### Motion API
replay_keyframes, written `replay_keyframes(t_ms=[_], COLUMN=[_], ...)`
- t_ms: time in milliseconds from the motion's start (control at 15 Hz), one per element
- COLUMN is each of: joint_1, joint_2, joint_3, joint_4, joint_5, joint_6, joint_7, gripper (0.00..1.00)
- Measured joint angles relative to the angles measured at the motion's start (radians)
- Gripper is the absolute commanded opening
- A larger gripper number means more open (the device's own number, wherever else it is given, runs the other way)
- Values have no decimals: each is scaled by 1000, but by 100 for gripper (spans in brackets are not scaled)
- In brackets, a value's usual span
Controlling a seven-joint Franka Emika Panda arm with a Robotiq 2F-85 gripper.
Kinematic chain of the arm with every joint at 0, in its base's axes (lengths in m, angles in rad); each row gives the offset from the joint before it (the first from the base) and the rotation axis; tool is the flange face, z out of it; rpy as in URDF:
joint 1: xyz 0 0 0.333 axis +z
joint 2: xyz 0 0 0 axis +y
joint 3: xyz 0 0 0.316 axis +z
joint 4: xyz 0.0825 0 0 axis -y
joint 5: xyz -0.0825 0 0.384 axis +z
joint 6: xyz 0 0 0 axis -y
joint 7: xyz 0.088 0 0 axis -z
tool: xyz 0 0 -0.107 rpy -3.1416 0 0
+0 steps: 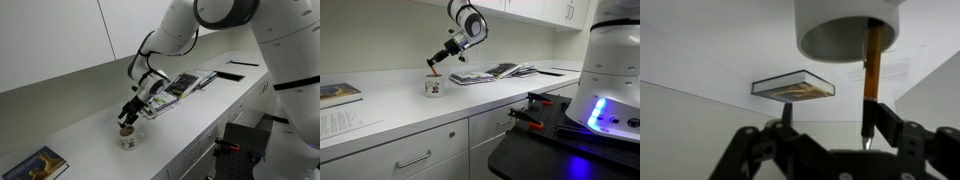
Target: Put the pen inside the white mug
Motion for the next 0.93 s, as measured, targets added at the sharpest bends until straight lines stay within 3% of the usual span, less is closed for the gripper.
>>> replay_keyframes(t_ms=[200, 533, 733, 933], joint_1=[18, 18, 25, 47], joint_2=[-27, -32, -62, -113], joint_3=[1, 3, 5, 10], joint_4=[-16, -35, -66, -115], joint_5=[-28, -99, -219, -364], joint_6=[103, 129, 144, 268], joint_7=[-1, 5, 75, 173], gripper=[100, 100, 100, 100])
